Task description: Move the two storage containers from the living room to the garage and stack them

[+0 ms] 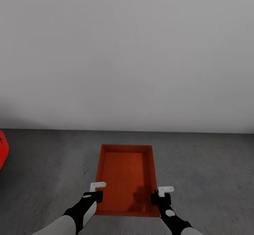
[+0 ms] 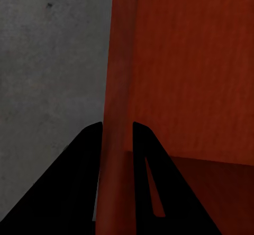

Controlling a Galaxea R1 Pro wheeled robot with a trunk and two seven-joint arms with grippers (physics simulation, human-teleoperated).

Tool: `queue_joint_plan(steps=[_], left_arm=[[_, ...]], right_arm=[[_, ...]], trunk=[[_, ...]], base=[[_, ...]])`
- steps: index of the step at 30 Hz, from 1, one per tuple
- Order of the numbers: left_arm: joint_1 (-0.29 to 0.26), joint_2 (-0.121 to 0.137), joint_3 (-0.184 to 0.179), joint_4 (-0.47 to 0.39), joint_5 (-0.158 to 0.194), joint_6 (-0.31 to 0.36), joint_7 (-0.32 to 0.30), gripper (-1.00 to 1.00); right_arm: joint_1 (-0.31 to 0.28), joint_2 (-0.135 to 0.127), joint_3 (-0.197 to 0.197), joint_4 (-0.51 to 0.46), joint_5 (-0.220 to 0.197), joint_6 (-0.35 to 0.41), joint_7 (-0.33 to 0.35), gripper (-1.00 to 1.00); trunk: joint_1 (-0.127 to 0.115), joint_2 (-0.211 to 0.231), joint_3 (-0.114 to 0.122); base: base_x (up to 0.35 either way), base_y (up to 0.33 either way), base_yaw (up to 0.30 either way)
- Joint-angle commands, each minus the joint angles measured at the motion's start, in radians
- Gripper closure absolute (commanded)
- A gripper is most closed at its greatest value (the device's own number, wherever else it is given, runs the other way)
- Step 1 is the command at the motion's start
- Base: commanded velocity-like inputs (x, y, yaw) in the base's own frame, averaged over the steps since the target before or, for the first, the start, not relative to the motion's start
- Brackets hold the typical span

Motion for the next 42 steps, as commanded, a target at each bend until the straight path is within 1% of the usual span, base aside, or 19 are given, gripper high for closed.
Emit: queue_joint_plan(steps=[1, 42], left_arm=[[-0.001, 0.008, 0.019, -0.006, -0.016, 0.001, 0.013, 1.00], [-0.001, 0.008, 0.020, -0.006, -0.017, 0.001, 0.013, 1.00]], right_arm=[[0.000, 0.000, -0.029, 0.003, 0.001, -0.004, -0.005, 1.00], [0.000, 0.000, -0.029, 0.003, 0.001, -0.006, -0.004, 1.00]], trunk=[[0.000, -0.001, -0.003], [0.000, -0.001, -0.067]], base=[[0.000, 0.000, 0.000], [0.000, 0.000, 0.000]])
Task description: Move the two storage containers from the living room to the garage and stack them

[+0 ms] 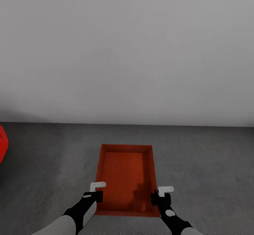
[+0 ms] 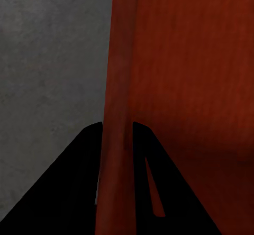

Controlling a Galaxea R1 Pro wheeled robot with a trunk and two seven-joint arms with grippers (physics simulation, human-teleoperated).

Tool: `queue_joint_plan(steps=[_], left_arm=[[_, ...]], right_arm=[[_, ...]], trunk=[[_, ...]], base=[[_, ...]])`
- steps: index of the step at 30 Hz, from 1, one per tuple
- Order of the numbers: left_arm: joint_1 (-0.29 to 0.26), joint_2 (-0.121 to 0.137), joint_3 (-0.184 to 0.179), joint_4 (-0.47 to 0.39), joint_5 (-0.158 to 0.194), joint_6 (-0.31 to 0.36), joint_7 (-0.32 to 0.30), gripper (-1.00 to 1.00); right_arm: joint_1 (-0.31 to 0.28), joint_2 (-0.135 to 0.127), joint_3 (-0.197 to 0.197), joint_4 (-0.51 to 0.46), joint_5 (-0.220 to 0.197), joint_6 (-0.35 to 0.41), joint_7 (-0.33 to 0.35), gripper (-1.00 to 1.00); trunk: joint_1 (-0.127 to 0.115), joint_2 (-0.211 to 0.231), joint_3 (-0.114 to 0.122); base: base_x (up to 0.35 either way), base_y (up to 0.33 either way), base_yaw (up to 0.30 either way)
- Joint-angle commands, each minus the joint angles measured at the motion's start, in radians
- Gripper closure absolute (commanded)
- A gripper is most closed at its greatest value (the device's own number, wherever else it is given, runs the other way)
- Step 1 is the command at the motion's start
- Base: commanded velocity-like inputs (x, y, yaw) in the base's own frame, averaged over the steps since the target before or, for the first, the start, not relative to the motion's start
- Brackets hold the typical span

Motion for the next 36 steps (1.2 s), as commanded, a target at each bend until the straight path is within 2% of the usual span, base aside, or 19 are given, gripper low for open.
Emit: queue_joint_plan(steps=[1, 36], left_arm=[[-0.001, 0.008, 0.020, -0.006, -0.017, 0.004, 0.013, 1.00], [-0.001, 0.008, 0.020, -0.006, -0.017, 0.004, 0.013, 1.00]], right_arm=[[0.000, 0.000, -0.031, 0.003, 0.003, -0.004, -0.004, 1.00], [0.000, 0.000, -0.031, 0.003, 0.003, -0.004, -0.003, 1.00]], trunk=[[0.000, -0.001, -0.002], [0.000, -0.001, -0.058]], base=[[0.000, 0.000, 0.000], [0.000, 0.000, 0.000]])
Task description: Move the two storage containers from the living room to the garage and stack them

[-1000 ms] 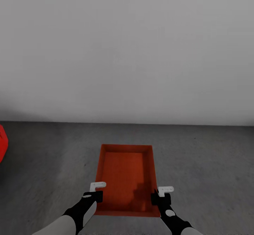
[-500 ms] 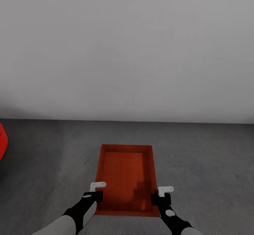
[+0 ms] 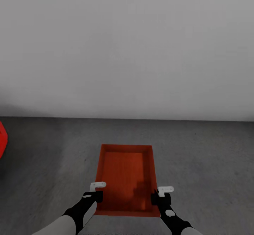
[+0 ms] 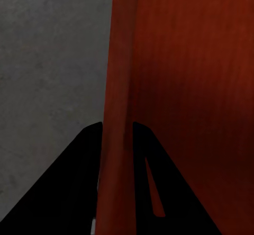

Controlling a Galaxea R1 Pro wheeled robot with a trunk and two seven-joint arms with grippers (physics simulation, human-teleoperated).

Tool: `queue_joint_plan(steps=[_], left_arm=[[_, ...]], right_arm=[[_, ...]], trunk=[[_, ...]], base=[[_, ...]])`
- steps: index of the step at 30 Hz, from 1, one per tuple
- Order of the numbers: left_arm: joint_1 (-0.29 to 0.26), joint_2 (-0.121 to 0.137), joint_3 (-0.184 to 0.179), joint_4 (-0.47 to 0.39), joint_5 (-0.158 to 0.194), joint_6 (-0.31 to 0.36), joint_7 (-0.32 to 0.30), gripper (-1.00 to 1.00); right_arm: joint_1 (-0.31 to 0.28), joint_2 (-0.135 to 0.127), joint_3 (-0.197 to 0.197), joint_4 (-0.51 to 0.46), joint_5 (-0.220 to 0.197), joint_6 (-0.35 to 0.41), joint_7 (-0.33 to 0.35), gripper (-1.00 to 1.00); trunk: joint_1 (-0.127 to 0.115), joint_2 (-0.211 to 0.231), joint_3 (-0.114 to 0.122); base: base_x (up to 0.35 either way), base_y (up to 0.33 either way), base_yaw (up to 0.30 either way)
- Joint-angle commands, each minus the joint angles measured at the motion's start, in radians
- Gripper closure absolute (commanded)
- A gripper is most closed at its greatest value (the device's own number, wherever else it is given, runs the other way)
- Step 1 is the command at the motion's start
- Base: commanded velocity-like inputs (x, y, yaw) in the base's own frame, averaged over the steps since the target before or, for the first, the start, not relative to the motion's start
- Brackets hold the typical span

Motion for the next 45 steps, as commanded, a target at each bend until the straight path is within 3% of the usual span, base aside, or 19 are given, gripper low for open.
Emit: queue_joint_plan(steps=[1, 45], left_arm=[[-0.001, 0.008, 0.021, -0.006, -0.018, 0.005, 0.013, 1.00], [-0.001, 0.007, 0.021, -0.006, -0.019, 0.005, 0.014, 1.00]], right_arm=[[0.000, 0.000, -0.032, 0.003, 0.005, -0.003, -0.003, 1.00], [0.000, 0.000, -0.032, 0.003, 0.005, -0.003, -0.003, 1.00]], trunk=[[0.000, -0.001, -0.002], [0.000, -0.001, -0.072]], base=[[0.000, 0.000, 0.000], [0.000, 0.000, 0.000]])
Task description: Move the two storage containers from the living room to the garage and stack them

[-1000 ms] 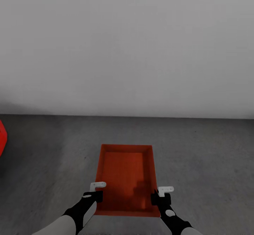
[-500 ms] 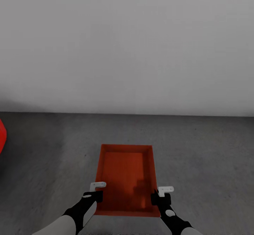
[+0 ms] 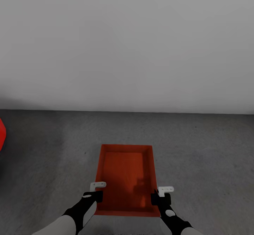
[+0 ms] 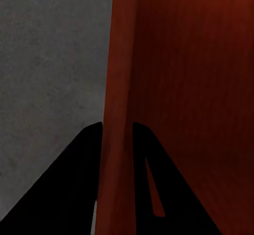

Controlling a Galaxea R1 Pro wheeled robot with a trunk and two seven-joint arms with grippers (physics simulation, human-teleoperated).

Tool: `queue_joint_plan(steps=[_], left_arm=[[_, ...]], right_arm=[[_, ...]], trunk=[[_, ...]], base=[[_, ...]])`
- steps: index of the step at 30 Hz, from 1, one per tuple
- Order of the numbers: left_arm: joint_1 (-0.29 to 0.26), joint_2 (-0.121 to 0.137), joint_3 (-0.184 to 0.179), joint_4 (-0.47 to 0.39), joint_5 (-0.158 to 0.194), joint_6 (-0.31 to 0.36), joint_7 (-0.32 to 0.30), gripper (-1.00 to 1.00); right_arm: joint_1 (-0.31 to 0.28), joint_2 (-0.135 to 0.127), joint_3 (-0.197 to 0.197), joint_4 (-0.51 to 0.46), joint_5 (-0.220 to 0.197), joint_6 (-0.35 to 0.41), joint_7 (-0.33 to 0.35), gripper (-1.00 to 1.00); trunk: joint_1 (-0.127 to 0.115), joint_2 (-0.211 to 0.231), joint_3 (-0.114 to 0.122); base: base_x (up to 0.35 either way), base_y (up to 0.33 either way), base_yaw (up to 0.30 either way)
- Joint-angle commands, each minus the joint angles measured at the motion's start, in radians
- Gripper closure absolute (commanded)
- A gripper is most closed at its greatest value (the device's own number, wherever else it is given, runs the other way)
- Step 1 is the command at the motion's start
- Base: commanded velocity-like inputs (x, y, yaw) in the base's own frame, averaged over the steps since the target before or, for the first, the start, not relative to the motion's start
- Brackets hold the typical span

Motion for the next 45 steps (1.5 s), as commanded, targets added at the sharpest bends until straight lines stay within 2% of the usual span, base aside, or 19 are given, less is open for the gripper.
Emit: queue_joint_plan(steps=[1, 24, 45], left_arm=[[-0.001, 0.007, 0.022, -0.006, -0.020, 0.004, 0.013, 1.00], [-0.001, 0.008, 0.022, -0.006, -0.020, 0.004, 0.013, 1.00], [-0.001, 0.007, 0.022, -0.006, -0.020, 0.004, 0.013, 1.00]], right_arm=[[0.000, 0.000, -0.032, 0.003, 0.005, -0.003, -0.003, 1.00], [0.000, 0.000, -0.032, 0.003, 0.005, -0.003, -0.003, 1.00], [0.000, 0.000, -0.032, 0.003, 0.005, -0.004, -0.003, 1.00]], trunk=[[0.000, -0.001, -0.002], [0.000, -0.001, -0.038], [0.000, -0.001, -0.041]], base=[[0.000, 0.000, 0.000], [0.000, 0.000, 0.000], [0.000, 0.000, 0.000]])
